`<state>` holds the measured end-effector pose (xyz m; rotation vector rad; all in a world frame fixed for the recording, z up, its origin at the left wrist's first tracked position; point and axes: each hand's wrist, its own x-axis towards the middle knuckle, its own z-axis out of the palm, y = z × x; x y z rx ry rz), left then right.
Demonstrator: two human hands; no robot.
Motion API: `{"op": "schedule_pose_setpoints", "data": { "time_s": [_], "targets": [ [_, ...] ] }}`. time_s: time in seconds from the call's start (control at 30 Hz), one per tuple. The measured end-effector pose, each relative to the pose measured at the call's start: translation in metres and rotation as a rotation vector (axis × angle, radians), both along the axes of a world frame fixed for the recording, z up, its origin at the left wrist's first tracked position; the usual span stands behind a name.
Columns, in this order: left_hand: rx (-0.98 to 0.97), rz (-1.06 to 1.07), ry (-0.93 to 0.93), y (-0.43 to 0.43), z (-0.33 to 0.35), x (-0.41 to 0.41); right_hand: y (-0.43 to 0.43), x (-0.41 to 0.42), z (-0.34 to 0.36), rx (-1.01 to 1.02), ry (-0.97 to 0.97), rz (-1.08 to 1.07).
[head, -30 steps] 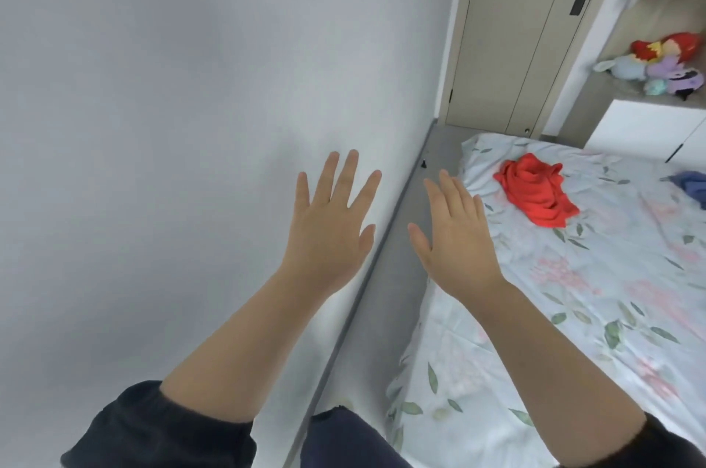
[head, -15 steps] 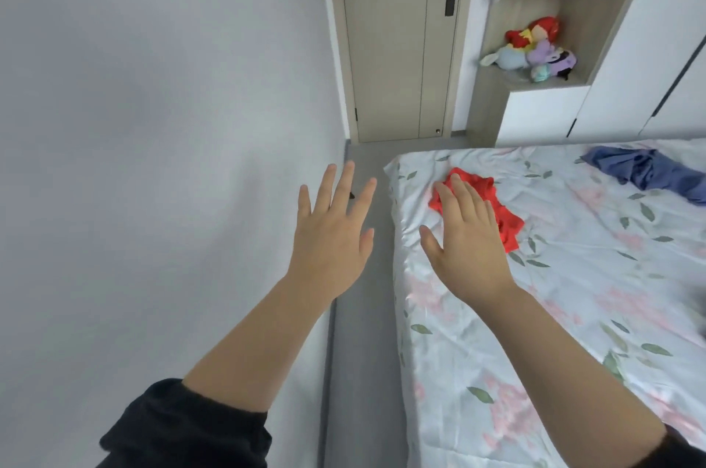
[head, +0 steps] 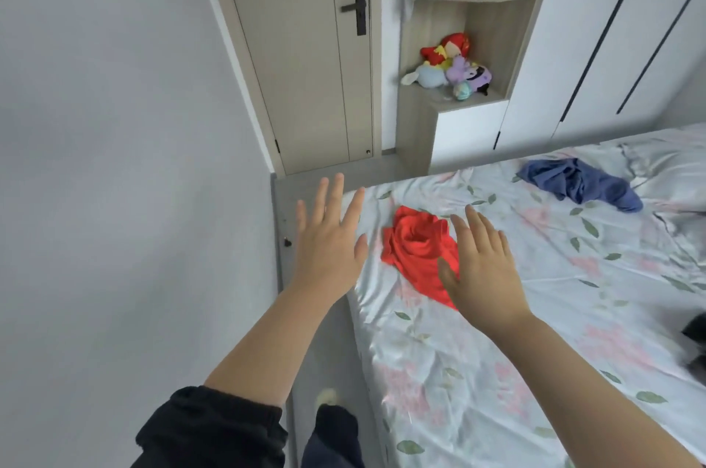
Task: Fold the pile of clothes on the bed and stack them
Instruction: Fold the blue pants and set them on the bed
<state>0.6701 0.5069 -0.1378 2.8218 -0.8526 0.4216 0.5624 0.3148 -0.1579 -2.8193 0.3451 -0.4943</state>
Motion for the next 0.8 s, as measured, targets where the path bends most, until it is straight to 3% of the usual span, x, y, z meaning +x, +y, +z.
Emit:
{"op": "schedule_pose_setpoints", "data": {
  "time_s": [0.17,0.37,0.8],
  "targets": [
    [0.026,-0.144,-0.014,-0.043,-0.019,0.156,-0.022,0.155,-0.012,-0.036,-0.017,-0.06],
    [0.146,-0.174,0.013,-0.065,-0.011,0.329,-0.045,0.321,0.015,-0.008,-0.014,-0.134],
    [0.015,-0.226,0.042,-0.109,-0.005,0.52,-0.072,0.503,0.007,-0.041,-0.001,-0.137]
  ]
}}
